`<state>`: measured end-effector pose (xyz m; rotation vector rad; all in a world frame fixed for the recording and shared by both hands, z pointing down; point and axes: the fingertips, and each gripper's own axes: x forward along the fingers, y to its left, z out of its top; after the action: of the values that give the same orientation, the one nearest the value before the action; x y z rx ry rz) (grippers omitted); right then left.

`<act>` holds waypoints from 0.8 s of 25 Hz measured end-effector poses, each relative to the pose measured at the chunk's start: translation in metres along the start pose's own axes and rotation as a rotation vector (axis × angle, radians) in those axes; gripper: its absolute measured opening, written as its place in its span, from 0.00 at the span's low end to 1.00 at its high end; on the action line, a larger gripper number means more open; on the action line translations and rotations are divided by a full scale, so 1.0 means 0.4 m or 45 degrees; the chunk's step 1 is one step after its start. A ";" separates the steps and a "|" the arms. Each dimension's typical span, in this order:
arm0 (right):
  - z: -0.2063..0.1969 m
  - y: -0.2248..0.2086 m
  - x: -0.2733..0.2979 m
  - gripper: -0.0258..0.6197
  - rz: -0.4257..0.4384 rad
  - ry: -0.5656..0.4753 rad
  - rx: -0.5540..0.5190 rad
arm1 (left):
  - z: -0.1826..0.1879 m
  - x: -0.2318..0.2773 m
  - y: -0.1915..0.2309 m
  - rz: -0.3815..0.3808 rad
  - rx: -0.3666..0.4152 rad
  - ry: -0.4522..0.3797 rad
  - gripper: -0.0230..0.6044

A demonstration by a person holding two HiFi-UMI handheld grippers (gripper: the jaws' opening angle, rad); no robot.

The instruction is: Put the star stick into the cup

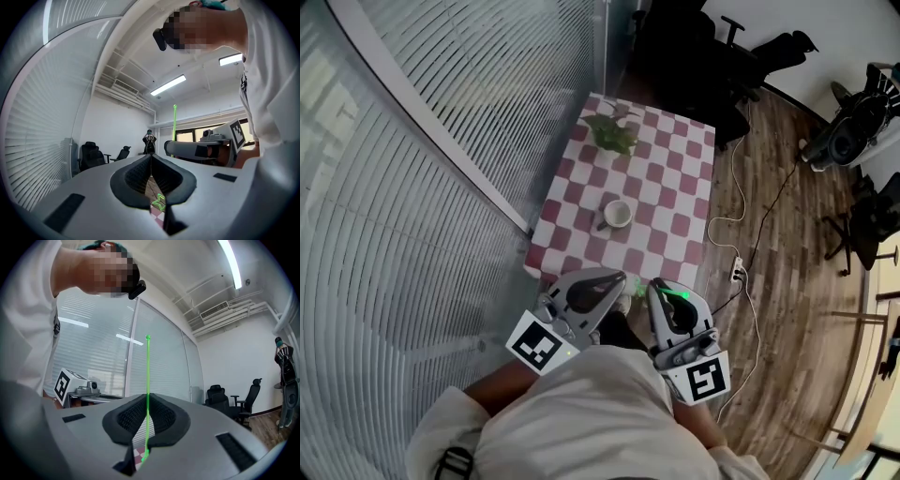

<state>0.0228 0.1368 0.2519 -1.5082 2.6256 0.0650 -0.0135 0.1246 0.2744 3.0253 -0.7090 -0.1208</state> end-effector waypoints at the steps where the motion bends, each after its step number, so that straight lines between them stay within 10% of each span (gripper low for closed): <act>1: -0.001 -0.013 0.008 0.10 0.000 0.001 0.002 | -0.001 0.013 0.009 0.000 -0.002 0.002 0.09; 20: -0.026 -0.246 0.139 0.10 0.038 0.013 0.025 | -0.007 0.240 0.154 0.033 0.005 0.012 0.09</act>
<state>0.0793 0.0384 0.2574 -1.4677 2.6491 0.0339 0.0451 0.0268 0.2737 3.0167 -0.7485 -0.1043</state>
